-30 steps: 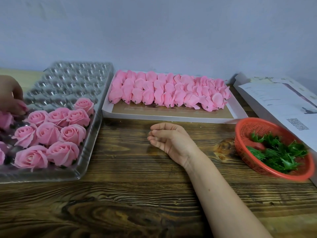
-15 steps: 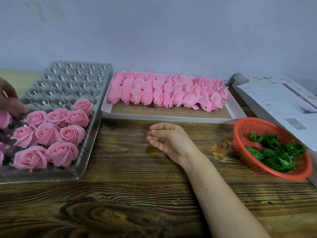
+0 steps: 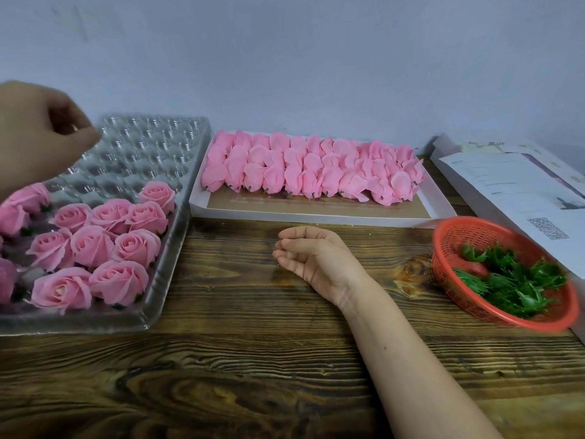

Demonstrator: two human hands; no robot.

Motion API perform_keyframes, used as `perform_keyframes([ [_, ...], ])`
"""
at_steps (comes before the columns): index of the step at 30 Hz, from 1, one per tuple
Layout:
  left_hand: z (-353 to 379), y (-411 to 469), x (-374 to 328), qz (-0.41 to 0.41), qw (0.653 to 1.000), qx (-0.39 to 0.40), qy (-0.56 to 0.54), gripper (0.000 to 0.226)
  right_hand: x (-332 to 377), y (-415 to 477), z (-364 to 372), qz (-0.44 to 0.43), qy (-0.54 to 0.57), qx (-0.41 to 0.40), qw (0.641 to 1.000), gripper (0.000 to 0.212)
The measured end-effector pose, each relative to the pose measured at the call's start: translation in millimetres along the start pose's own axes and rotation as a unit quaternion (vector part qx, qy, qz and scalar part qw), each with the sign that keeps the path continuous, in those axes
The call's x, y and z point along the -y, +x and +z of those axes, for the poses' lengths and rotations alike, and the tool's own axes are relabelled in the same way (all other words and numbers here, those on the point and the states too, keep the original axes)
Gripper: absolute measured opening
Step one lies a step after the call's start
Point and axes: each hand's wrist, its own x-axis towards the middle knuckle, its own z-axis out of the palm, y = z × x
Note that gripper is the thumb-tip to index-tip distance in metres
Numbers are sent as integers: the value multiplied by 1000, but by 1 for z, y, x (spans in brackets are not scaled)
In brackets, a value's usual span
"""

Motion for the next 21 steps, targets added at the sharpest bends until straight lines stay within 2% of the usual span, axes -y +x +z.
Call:
perform_keyframes([
  [4, -3, -42, -71, 37, 996, 15, -80, 22, 0, 0, 0, -3, 2, -2, 1000, 14],
  [8, 20, -80, -131, 53, 977, 53, -198, 10, 0, 0, -2, -7, 3, -8, 1000, 15],
  [15, 92, -113, -165, -48, 949, 118, -289, 14, 3, 0, -2, -14, 0, -16, 1000, 14],
  [21, 130, -123, -160, -113, 929, 101, -337, 22, 4, 0, -2, -17, -1, -20, 1000, 13],
])
